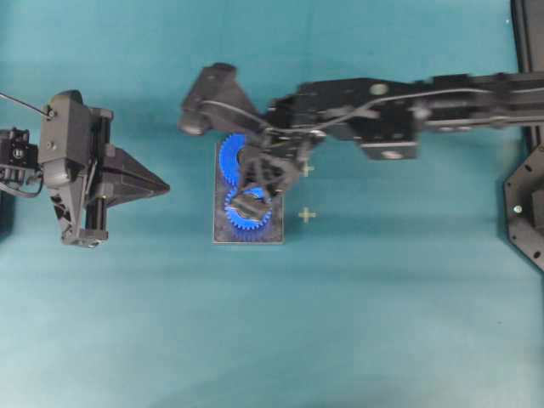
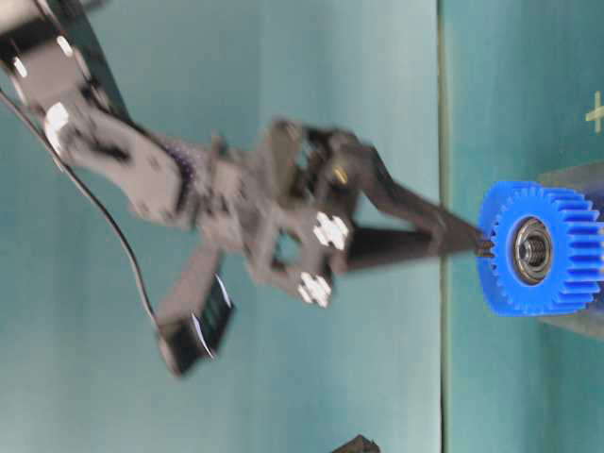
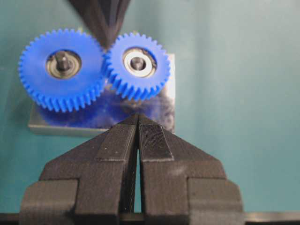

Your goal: Fit the small gear onto the shaft.

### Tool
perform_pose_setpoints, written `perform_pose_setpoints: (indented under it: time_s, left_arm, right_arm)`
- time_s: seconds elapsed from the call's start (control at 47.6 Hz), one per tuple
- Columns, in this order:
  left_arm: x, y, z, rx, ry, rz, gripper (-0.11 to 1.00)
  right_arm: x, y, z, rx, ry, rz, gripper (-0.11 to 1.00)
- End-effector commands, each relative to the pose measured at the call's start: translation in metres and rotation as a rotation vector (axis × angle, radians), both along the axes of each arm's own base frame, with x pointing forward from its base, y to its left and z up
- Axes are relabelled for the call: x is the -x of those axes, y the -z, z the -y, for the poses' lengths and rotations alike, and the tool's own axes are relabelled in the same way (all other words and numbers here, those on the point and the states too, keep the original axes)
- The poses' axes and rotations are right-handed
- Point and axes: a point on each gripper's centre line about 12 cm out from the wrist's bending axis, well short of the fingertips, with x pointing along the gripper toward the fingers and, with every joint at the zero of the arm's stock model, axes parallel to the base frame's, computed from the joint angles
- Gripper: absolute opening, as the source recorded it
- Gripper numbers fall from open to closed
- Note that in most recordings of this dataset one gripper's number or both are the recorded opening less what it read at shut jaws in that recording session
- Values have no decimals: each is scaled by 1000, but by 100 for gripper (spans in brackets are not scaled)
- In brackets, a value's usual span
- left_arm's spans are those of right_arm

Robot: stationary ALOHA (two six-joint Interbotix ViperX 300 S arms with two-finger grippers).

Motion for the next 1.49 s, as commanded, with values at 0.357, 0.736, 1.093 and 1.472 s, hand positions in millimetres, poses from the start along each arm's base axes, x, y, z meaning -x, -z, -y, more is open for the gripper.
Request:
perform_pose_setpoints:
  time_s: [0.357, 0.736, 1.093, 1.472]
  left_arm:
    - [-2, -5, -1, -1, -2, 23, 0]
    - [-2, -5, -1, -2, -1, 21, 0]
    - [-2, -4, -1, -1, -2, 21, 0]
    - [-2, -4, -1, -1, -2, 20, 0]
  right_arm:
    - [-2, -4, -5, 1, -23, -5, 0]
    - [16, 17, -34, -36, -60, -91, 0]
    - [34, -8, -55, -72, -59, -56, 0]
    - [-3, -19, -13, -7, -25, 41, 0]
